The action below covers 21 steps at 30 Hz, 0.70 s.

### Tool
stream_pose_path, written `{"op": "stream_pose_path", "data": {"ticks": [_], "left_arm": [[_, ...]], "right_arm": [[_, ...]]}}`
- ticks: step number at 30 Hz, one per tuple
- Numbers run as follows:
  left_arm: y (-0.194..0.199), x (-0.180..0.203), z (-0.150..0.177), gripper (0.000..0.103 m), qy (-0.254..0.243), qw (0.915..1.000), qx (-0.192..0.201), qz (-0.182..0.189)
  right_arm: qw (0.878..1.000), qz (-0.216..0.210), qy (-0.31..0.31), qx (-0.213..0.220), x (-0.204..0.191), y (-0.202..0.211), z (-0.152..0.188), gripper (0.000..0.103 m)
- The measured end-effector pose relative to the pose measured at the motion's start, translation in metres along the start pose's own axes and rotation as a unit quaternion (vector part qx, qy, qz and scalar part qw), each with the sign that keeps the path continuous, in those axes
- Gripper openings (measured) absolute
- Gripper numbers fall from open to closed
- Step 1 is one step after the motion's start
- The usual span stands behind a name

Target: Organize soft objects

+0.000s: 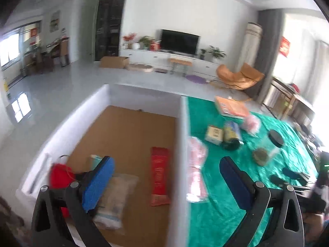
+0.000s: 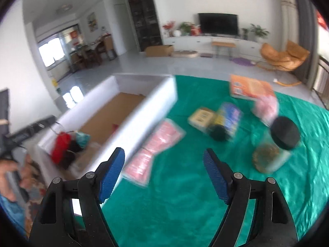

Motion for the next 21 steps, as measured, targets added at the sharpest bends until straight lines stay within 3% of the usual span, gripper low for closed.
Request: {"op": "stream_pose_path", "data": {"ticks": [2,4,6,8,11,15,21], "left_arm": [[-0.01,0.063,0.019,0.102,-0.05,0.9964,-0.031,0.061],[-0.033,0.122,0.052,0.102,-0.105,0.9859,-0.076,0.106],[-0.068,0.163,0.082,0.102,-0.144,0.9775,-0.108,0.109],[-0.111,0.191,0.104,0.102,-0.164,0.9736,-0.132,0.088],[-0.159,0.207,0.115,0.102,-0.171,0.974,-0.137,0.056],[-0.206,0.208,0.124,0.102,-0.197,0.969,-0.149,0.009],[-0.225,0.207,0.129,0.103,-0.158,0.9742,-0.158,0.036]], "right_arm": [[0.996,0.066,-0.047,-0.036,0.056,-0.014,0.05,0.081],[0.985,0.122,-0.096,-0.069,0.107,-0.023,0.089,0.081],[0.976,0.157,-0.133,-0.074,0.143,-0.024,0.109,0.081],[0.965,0.187,-0.168,-0.077,0.175,-0.029,0.117,0.081],[0.959,0.195,-0.191,-0.069,0.199,-0.041,0.111,0.081],[0.96,0.214,-0.171,-0.062,0.215,-0.046,0.113,0.081],[0.961,0.213,-0.16,-0.074,0.212,-0.057,0.113,0.087]]}}
Point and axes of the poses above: each gripper's, at about its wrist camera, not at the fingertips, and y roughly against the way its jaws point, x to its right, z to its underside, the point moved 7 cm from there along -y, roughly the way its jaws point, and after that the axes turned 5 degrees about y, right-handed, at the moved point
